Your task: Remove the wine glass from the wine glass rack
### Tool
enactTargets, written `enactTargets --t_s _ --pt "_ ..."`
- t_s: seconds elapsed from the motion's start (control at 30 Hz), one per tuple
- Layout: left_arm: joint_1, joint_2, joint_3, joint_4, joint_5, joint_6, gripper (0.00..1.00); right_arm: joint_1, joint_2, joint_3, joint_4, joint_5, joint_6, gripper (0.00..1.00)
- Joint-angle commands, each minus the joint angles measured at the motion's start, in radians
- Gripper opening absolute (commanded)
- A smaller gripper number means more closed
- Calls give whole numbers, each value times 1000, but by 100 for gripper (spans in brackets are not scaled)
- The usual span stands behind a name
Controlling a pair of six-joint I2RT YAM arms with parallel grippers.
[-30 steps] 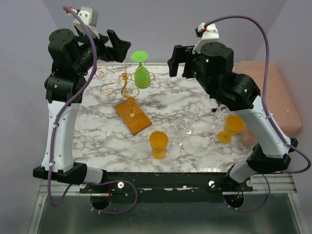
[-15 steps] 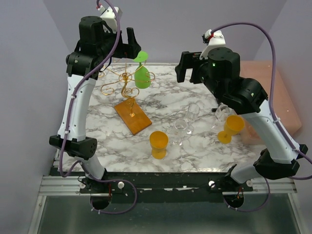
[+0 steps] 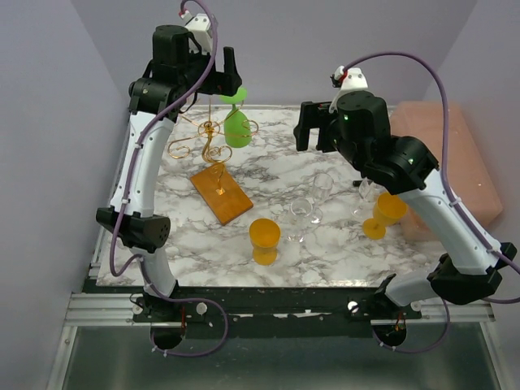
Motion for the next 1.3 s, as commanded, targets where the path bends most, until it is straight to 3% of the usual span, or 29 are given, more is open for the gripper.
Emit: enactTargets --t_s 0.0,0.37,1.27 --pt "-25 44 30 -2 -44 33 98 -9 -30 -26 -3 -25 16 100" --pt "-38 96 39 -4 -119 38 98 -17 -38 -59 -1 -54 27 100" --pt "-58 148 13 -21 -100 41 98 -22 -38 -69 -11 -84 19 100"
